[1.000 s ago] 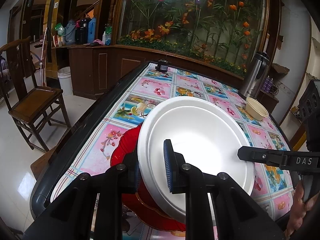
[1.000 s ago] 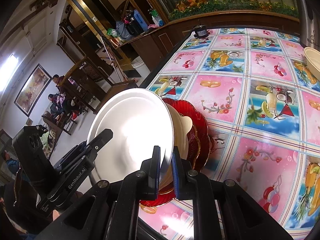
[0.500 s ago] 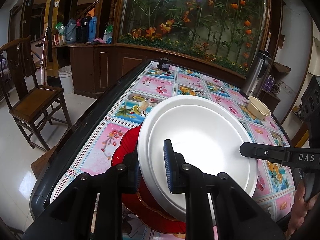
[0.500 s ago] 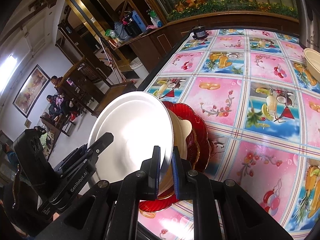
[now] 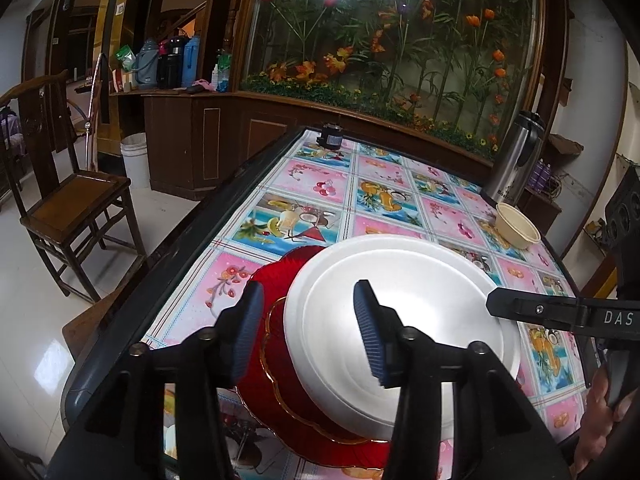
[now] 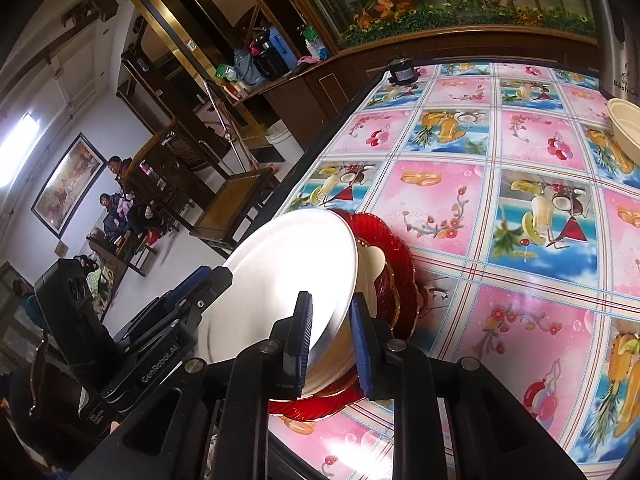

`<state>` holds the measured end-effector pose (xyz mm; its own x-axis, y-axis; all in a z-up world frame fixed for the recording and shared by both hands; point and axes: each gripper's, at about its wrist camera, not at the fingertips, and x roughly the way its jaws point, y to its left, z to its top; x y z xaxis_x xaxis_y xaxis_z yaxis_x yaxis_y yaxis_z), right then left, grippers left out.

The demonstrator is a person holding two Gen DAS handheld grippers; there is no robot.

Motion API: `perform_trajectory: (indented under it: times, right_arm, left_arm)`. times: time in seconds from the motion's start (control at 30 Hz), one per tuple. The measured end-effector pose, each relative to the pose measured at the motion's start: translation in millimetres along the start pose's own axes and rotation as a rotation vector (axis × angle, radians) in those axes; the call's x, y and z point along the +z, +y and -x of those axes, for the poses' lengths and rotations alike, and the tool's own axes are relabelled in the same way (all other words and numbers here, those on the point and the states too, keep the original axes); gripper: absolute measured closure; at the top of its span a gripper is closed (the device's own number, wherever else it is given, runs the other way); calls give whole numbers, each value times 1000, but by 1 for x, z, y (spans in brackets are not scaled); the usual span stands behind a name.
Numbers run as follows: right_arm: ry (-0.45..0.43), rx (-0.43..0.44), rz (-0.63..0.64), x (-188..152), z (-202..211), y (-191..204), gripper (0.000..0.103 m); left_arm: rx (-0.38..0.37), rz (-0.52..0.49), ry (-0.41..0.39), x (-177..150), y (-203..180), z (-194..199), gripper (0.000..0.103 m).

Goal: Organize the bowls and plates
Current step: 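Lower the white foam plate onto the stack and open the left tool, then withdraw the left tool while the right tool reaches for and grasps the beige bowl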

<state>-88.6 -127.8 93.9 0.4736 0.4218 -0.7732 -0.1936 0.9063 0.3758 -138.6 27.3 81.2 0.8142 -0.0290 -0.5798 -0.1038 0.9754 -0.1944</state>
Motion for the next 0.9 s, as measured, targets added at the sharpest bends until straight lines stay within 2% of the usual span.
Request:
perform_trajectory:
  times: [0.27,0.53,0.67,0.83,0.9]
  right_arm:
    - [-16,28,-14,-1,9,-7,81]
    - [-73,39,-69,-1,36,-31,81]
    - [-111,27,-113,0,54,-53,81]
    - [-156,4,-175,-4,77,-89,81]
    - [-177,-17,-208,-6,87,-108,80]
  left_arm:
    - [10,-4,-30,4,-5,11,57]
    - [-25,-45,-69,12,-27,29,57]
    - [-75,-102,-72,12,-56,34,50]
    - [-173,-218,-45,4,-112,35,50]
    - [-223,-269,-10,-2,-137,31,50]
